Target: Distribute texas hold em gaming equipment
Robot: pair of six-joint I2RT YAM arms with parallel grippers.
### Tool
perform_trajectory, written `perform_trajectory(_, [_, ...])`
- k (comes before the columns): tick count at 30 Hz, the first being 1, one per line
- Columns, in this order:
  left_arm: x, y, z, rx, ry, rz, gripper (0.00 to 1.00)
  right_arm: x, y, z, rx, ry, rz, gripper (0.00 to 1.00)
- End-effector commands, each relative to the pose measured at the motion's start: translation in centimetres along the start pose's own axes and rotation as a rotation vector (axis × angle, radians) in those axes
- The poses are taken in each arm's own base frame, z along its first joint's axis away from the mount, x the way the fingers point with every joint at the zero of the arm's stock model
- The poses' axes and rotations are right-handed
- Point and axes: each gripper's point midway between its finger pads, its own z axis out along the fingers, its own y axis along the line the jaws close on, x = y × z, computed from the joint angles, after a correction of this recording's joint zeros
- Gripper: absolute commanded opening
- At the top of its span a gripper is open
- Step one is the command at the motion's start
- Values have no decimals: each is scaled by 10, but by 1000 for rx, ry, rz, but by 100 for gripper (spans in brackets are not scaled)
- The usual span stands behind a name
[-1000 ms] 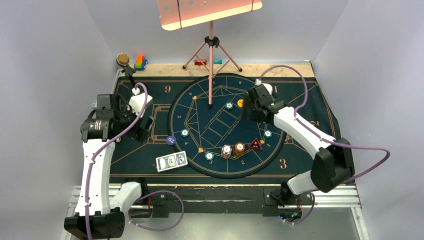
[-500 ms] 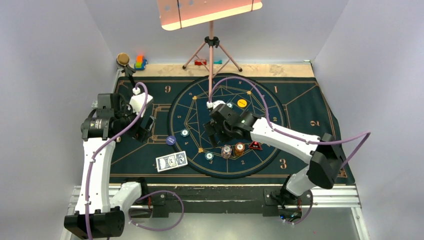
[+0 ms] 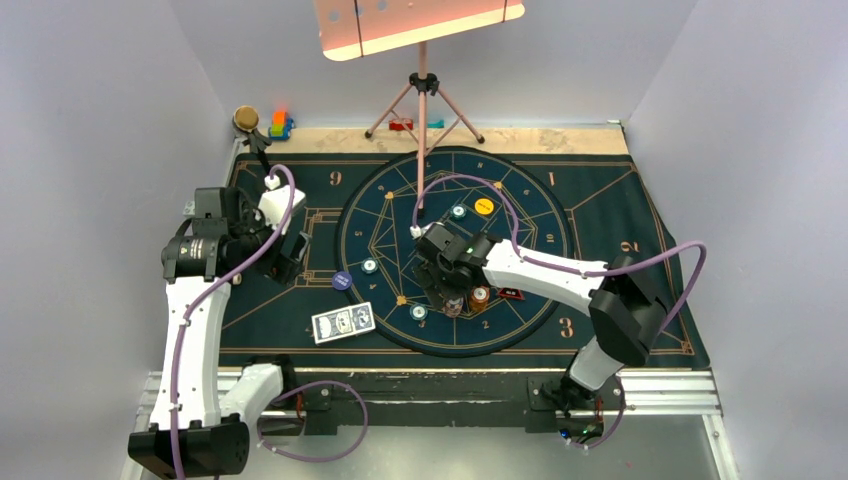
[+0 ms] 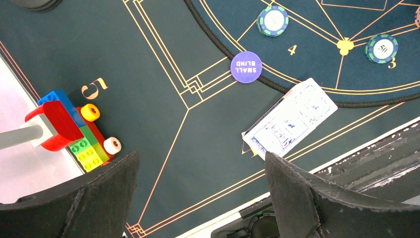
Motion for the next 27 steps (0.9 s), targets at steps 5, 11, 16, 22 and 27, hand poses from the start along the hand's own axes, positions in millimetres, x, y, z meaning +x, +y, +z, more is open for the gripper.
perform_trajectory(5, [-4,2,-4,-17,-25,-1,100,1,3,0,-17,-13,-18,71])
perform_trajectory(11, [-4,3,-4,-25,-23,1,100,3,4,2,-22,-2,-18,63])
perform_trajectory(16, [-3,4,-4,-30,-20,4,100,6,5,3,-25,9,-27,63])
perform_trajectory(22, [-2,5,-5,-37,-20,7,100,3,5,1,-25,3,-22,58])
perform_trajectory(27, [-1,6,-6,-46,-17,13,100,1,5,0,-22,1,-19,47])
